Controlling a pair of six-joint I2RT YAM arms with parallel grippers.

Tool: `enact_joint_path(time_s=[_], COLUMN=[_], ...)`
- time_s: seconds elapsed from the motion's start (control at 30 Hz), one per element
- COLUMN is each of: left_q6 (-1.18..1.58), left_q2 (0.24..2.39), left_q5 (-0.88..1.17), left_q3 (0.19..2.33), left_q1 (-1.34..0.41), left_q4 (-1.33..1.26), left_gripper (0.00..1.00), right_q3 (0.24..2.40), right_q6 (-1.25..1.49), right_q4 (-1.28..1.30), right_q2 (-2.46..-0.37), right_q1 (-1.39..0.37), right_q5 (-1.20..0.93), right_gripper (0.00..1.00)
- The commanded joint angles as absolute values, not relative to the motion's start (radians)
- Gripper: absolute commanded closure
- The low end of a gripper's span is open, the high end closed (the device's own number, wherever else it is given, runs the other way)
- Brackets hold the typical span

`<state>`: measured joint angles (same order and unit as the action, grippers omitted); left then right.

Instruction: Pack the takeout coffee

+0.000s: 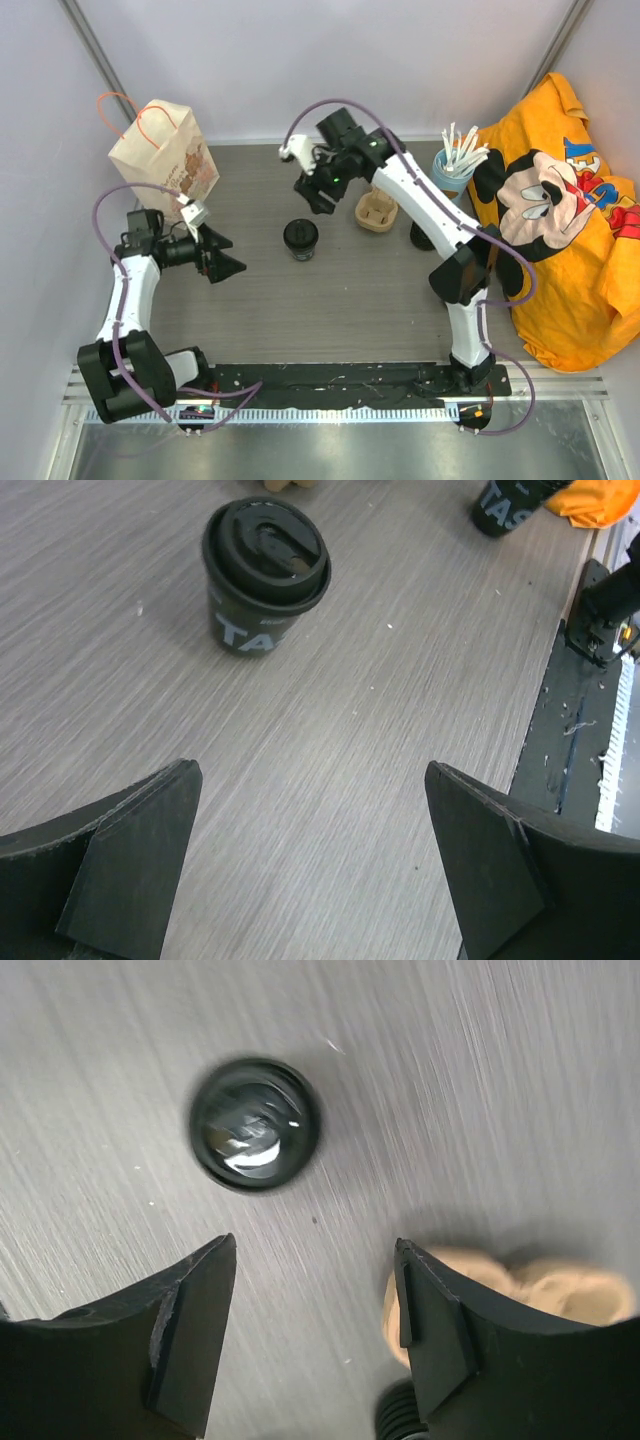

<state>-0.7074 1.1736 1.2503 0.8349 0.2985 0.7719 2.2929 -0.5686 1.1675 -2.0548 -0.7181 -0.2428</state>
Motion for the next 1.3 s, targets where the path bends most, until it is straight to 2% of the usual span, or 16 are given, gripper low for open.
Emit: enact_joint_path(time_s=[0.0,0.13,0.4,0.7,1.27], left_q6=[-0.328,-0.054,0.17,0.224,0.232], left_q2=[1.175,1.305,1.515,1.624,1.703], left_q5=[1.132,1.052,0.907,0.879,0.88], left_q3=[0.838,0.897,0.994,1.092,1.075], left_q1=[0.161,0.072,-0.038,-0.123,-0.186], left_q4=[0.396,0.186,0.063,0.043,0.051], left_gripper=[0.0,0.0,0.0,0.01,0.01], right_q3=[2.126,1.967,1.806,1.73,1.661], right_q6=[-0.387,-0.252,-0.111,-0.002,0.091], right_q4=[0.985,0.847,0.698,0.584,0.502], right_q2=[-1.971,-1.907,-1.896,-1.942,-2.029], right_q1=[-0.595,-0.499,-0.471,-0.468,-0.479], right_q5=[-0.402,-0.561,-0.744,-0.762,-0.818], right_gripper=[0.31,0.31,0.31,0.31,0.31])
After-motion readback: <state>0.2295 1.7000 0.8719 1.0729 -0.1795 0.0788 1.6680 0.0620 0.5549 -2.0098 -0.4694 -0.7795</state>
